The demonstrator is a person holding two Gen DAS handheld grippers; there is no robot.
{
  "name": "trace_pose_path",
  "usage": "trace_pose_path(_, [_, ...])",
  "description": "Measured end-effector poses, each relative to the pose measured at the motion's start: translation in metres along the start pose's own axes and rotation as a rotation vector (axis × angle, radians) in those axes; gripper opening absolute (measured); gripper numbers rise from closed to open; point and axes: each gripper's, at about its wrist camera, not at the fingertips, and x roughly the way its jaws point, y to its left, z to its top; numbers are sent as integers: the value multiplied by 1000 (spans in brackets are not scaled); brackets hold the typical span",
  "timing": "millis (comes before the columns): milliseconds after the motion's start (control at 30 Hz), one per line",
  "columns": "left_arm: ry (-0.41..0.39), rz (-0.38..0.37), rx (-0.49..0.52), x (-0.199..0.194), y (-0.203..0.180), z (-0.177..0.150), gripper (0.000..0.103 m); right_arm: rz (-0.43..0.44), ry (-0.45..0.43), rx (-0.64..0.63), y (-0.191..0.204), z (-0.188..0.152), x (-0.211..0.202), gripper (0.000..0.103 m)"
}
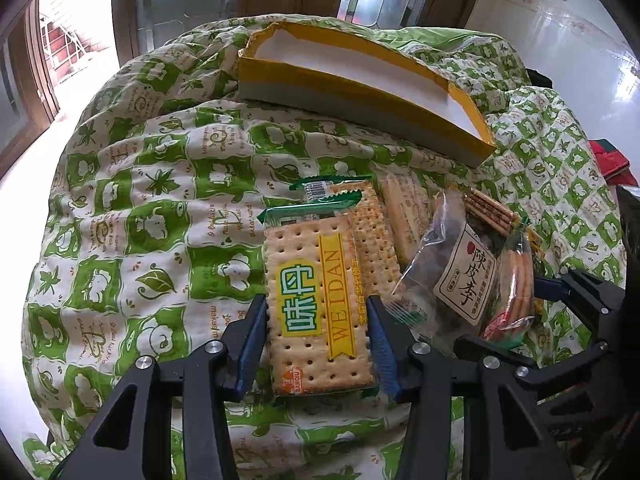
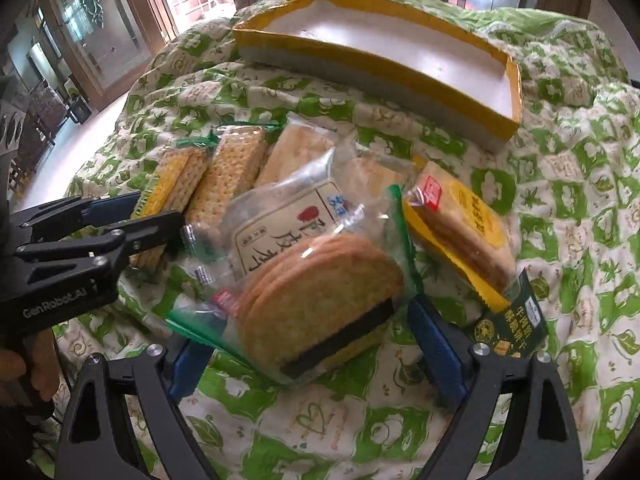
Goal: Organize snacks
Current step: 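Move left tool over the WEIDAN cracker pack while right tool approaches the round-cracker pack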
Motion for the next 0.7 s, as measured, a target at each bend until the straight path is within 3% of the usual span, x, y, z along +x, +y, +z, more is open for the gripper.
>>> trace_pose_path(300, [-4, -1, 15, -2, -1, -3, 51, 93, -13, 70, -12, -4, -7, 87])
trace_pose_path(533, [-8, 2, 16, -5, -5, -6, 51, 91, -19, 71, -11, 2, -3, 86])
trace_pose_path(633, [-10, 2, 20, -6, -6, -6, 51, 100, -34, 101, -13, -3, -13, 67])
trace_pose_path(700, [-15, 1, 26, -8, -8, -7, 51, 113, -35, 145, -15, -10, -21, 60])
